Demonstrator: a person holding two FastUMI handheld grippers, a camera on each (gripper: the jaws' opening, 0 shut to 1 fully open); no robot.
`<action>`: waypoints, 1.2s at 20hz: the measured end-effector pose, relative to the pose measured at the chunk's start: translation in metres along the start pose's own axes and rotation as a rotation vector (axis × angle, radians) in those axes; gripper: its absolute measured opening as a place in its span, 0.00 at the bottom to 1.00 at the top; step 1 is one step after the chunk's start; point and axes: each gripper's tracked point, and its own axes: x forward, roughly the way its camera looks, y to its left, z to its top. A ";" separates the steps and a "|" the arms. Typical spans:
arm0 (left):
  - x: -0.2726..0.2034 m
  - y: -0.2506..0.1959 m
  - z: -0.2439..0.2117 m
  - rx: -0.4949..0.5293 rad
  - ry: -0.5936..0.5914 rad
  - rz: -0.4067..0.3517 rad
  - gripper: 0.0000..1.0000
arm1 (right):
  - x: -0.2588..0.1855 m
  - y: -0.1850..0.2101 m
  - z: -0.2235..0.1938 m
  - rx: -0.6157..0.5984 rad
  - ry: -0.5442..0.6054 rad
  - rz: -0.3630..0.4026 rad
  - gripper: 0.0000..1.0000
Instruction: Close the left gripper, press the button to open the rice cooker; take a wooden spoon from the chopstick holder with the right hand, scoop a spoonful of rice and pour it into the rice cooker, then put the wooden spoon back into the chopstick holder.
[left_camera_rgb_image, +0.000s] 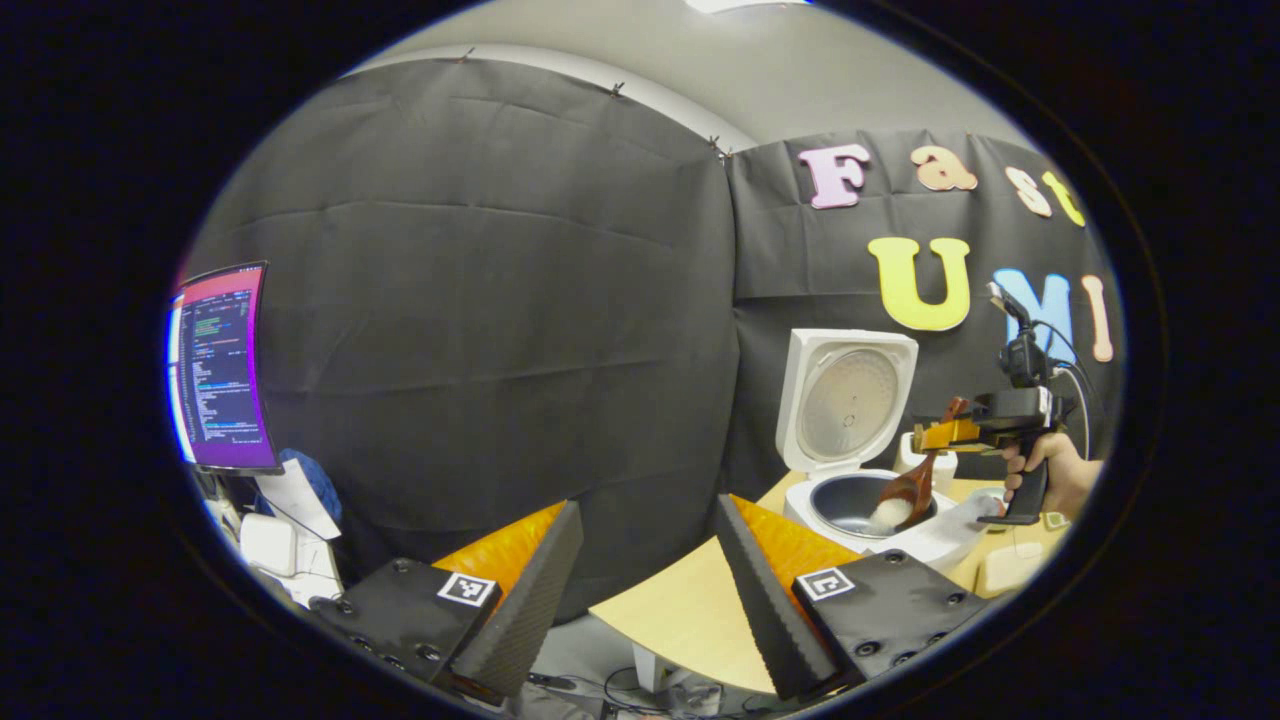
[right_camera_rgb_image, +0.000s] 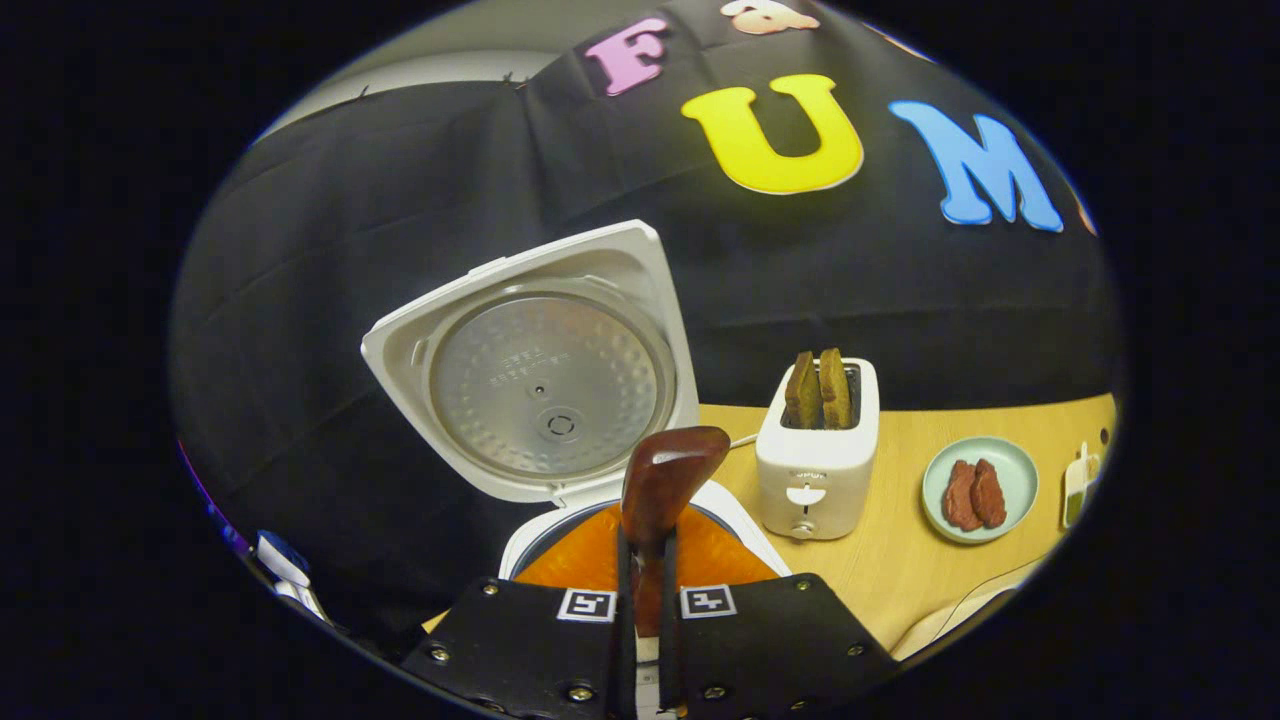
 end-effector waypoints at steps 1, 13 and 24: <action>0.000 0.000 0.000 -0.001 0.000 0.002 0.98 | -0.001 0.000 0.003 -0.043 -0.005 -0.002 0.09; -0.003 -0.005 0.009 -0.006 -0.024 -0.029 0.98 | -0.036 0.029 0.051 -0.511 -0.201 -0.037 0.09; 0.002 -0.054 0.044 0.001 -0.081 -0.139 0.98 | -0.113 -0.014 0.106 -0.171 -0.286 -0.011 0.09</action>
